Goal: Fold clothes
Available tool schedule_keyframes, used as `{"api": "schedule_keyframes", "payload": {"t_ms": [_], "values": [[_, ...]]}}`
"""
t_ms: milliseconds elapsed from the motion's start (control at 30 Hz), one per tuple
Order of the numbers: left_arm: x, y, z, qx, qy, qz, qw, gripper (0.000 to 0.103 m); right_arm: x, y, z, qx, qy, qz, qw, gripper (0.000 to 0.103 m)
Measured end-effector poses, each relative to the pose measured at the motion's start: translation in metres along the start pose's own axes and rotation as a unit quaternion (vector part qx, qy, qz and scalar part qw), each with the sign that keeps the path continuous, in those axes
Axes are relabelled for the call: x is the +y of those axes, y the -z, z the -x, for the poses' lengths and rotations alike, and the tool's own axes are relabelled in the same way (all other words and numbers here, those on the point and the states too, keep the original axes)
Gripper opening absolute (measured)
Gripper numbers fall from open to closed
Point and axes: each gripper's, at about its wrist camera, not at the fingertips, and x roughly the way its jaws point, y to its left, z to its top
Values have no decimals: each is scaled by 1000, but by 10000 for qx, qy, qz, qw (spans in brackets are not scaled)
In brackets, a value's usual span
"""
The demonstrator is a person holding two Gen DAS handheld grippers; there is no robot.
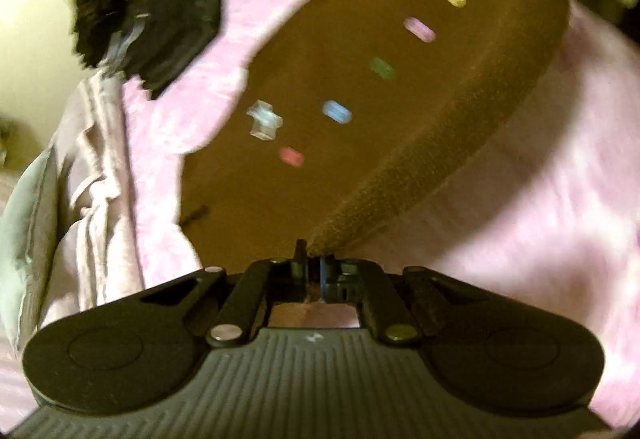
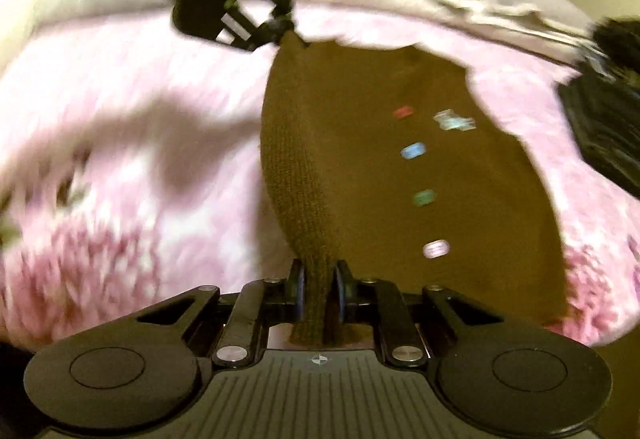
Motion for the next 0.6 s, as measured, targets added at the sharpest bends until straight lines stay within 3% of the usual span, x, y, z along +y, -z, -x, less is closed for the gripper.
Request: {"api": "schedule_keyframes", "payload": {"t_ms": [67,267,467,600], "values": [[29,-27,-1,-59,30,80,9999,4,-16,-11,16,-103,-4,-267,9996,13],[103,-124,-46,-75,253,76,9996,4,-131,-30,35,-368,137,-1200,9920,13],[134,-199,-170,296,907,-69,9954,4,-246,-6,-20,-73,37,-1935,9811,13],[133,-215,-253,775,1198,261,9894,18,-295,21,-73,401,-167,-2308,9720,14]]}}
